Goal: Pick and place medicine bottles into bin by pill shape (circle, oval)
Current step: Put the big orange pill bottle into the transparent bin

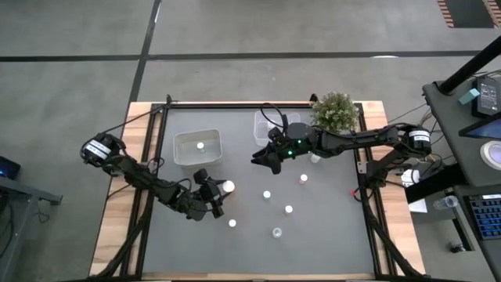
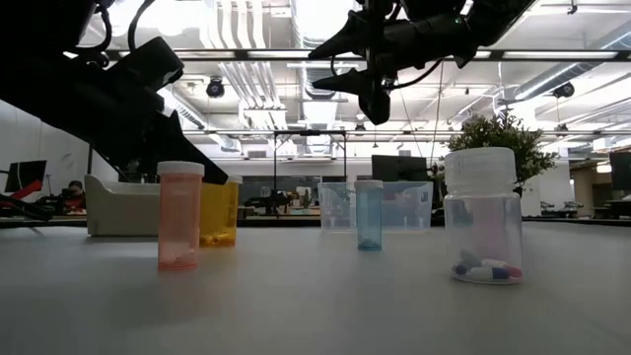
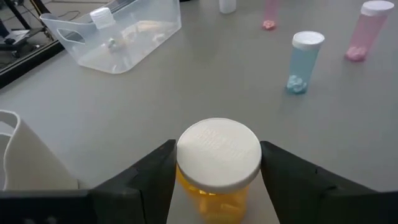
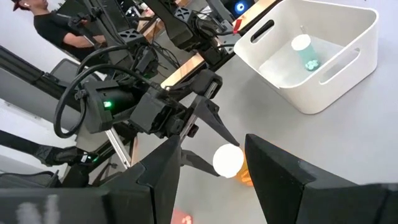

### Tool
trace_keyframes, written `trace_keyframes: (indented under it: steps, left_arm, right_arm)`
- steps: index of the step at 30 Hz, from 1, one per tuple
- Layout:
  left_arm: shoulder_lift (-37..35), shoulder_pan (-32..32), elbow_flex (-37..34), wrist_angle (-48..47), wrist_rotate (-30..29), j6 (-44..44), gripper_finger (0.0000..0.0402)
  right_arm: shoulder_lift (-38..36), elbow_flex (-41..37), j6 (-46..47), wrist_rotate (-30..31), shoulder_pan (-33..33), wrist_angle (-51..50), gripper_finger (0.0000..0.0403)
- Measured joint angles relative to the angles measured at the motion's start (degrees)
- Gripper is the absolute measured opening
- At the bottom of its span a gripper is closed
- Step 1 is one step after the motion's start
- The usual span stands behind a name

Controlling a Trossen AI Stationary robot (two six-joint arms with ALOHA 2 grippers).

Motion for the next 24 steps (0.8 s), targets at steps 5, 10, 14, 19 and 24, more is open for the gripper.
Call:
trace_keyframes:
  steps: [5,10,14,19,24]
  left_arm:
    - [0.0,0.0,-0.2,0.0,0.0,-0.1,0.0211]
    - [0.0,0.0,-0.2,0.0,0.0,-0.1,0.0212]
    - [0.0,0.0,-0.2,0.0,0.0,-0.1,0.0213]
    - [0.0,0.0,-0.2,0.0,0.0,-0.2,0.0213]
    - [-0.1,0.0,-0.2,0.0,0.0,-0.2,0.0213]
  right_arm:
    - [0.0,0.0,0.0,0.0,0.2,0.0,0.0173]
    - [0.0,0.0,0.0,0.0,0.3,-0.1,0.0173]
    - [0.0,0.0,0.0,0.0,0.3,-0.1,0.0173]
    - [0.0,0.0,0.0,0.0,0.3,-0.1,0.0173]
    - [0.0,0.0,0.0,0.0,0.3,-0.1,0.0173]
